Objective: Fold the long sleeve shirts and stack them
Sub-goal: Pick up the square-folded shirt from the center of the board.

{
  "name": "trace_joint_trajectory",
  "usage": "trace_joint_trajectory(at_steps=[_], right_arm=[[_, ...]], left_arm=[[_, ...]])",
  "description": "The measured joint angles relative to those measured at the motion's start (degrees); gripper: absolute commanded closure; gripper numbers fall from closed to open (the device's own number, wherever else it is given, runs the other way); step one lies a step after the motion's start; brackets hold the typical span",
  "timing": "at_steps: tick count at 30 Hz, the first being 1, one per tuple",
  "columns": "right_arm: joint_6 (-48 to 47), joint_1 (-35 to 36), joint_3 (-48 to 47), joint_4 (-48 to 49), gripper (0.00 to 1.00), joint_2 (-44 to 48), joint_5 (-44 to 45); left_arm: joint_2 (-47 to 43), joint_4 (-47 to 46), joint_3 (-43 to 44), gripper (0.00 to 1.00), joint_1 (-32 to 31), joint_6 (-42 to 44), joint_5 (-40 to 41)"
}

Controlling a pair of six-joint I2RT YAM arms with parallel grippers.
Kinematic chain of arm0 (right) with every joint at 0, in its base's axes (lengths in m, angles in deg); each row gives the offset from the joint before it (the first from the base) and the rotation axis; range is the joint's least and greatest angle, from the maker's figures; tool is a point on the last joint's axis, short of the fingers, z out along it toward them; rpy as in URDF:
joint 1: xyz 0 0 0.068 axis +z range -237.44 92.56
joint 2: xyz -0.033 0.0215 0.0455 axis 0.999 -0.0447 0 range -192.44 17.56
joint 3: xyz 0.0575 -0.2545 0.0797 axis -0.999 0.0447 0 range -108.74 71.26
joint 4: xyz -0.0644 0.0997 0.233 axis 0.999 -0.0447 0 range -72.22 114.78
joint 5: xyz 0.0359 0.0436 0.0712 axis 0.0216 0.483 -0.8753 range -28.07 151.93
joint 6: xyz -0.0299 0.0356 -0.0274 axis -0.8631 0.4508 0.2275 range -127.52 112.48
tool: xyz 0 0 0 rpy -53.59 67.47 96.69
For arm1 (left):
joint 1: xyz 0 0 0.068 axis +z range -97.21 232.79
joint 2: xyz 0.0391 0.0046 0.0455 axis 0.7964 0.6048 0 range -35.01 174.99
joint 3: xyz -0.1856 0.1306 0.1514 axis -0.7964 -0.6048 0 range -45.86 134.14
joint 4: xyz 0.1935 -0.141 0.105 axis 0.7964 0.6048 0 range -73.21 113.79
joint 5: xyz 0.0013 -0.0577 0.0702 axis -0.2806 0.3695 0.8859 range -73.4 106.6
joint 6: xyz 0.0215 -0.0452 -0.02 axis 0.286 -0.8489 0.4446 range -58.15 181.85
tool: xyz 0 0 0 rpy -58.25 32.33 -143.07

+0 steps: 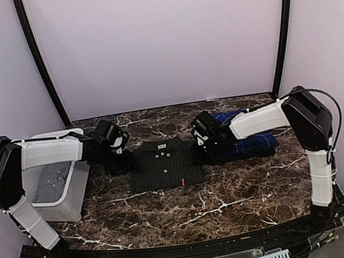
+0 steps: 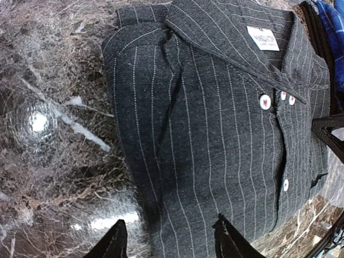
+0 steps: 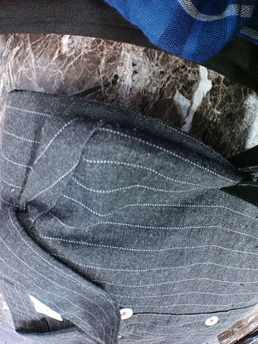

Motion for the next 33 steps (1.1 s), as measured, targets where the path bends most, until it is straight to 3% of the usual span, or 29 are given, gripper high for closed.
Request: trace_joint_trajectory(at_steps=[12, 17, 20, 23, 25, 26, 33], right_arm=[[-0.8, 0.1, 0.0, 0.0, 0.65, 0.0, -0.2], [-0.8, 0.9, -0.5, 0.2, 0.64, -0.3, -0.2], [-0.8, 1.5, -1.3, 0.0, 0.69, -0.9, 0.1], [-0.6, 1.9, -2.1, -0.1, 0.87, -1.5, 0.3], [-0.7, 2.0, -2.7, -0.5, 0.96, -1.9, 0.6], [-0.8, 2.0, -3.1, -0.9, 1.0, -2.2, 0.7], [-2.6, 2.4, -9.2, -6.3, 1.0, -3.1, 2.3]], left_arm=[[6.5, -5.4, 0.0, 0.51, 0.0, -0.8, -0.5], [8.0, -5.9, 0.7, 0.51, 0.0, -0.8, 0.5], [8.8, -6.6, 1.3, 0.64, -0.5, -0.9, 0.8], [9.7, -6.9, 2.0, 0.89, -1.2, -1.7, 1.5], [10.4, -7.1, 2.4, 0.99, -1.6, -2.1, 1.7], [10.6, -7.1, 2.6, 1.0, -1.8, -2.3, 1.8], [10.7, -4.0, 5.3, 1.0, -2.5, -2.8, 2.2]])
